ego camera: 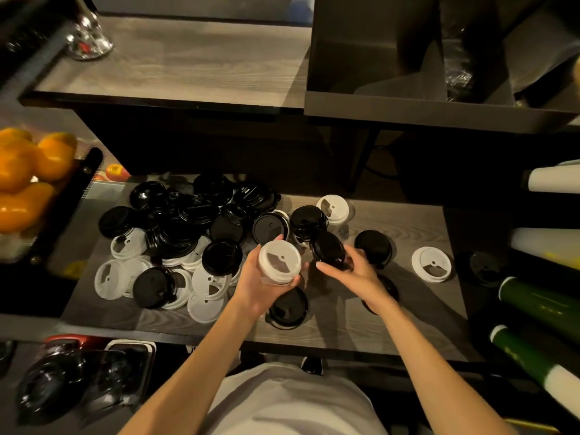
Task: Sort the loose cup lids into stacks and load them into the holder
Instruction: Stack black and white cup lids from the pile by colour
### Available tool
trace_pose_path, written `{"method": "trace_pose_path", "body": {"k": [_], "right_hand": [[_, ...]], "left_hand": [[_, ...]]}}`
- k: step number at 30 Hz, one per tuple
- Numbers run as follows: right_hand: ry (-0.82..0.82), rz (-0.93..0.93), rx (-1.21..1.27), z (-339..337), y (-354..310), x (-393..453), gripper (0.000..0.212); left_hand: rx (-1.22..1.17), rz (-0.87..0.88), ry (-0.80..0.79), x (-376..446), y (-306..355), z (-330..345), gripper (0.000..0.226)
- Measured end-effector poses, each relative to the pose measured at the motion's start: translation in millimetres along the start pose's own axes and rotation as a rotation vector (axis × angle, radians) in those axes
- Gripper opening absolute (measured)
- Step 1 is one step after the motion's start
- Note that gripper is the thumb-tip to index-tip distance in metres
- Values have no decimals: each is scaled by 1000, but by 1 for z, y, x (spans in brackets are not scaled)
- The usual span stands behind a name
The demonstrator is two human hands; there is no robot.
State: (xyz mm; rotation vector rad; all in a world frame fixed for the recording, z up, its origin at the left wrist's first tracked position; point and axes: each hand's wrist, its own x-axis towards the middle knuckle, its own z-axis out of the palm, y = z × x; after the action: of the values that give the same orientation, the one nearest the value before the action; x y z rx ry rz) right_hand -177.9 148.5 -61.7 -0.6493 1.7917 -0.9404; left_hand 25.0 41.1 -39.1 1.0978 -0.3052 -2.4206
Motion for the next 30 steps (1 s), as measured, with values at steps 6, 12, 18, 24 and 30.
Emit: {"method": "trace_pose_path", "body": {"k": [6, 12, 18, 24, 30], "right_hand": [[64, -114, -720, 17, 24, 13, 96], [169, -290, -468, 16, 7, 4, 67], [-84, -392, -211, 8, -27, -34, 71], [57, -337, -73, -24, -14, -52, 76], [329, -147, -243, -117, 26, -40, 79]], "left_hand": [[38, -21, 11, -5, 1, -12, 51], [229, 78, 1, -12, -1, 4, 62], [545, 64, -152, -9, -24, 34, 45], [553, 1, -199, 3, -42, 49, 53], [484, -69, -195, 13, -67, 51, 47]]}}
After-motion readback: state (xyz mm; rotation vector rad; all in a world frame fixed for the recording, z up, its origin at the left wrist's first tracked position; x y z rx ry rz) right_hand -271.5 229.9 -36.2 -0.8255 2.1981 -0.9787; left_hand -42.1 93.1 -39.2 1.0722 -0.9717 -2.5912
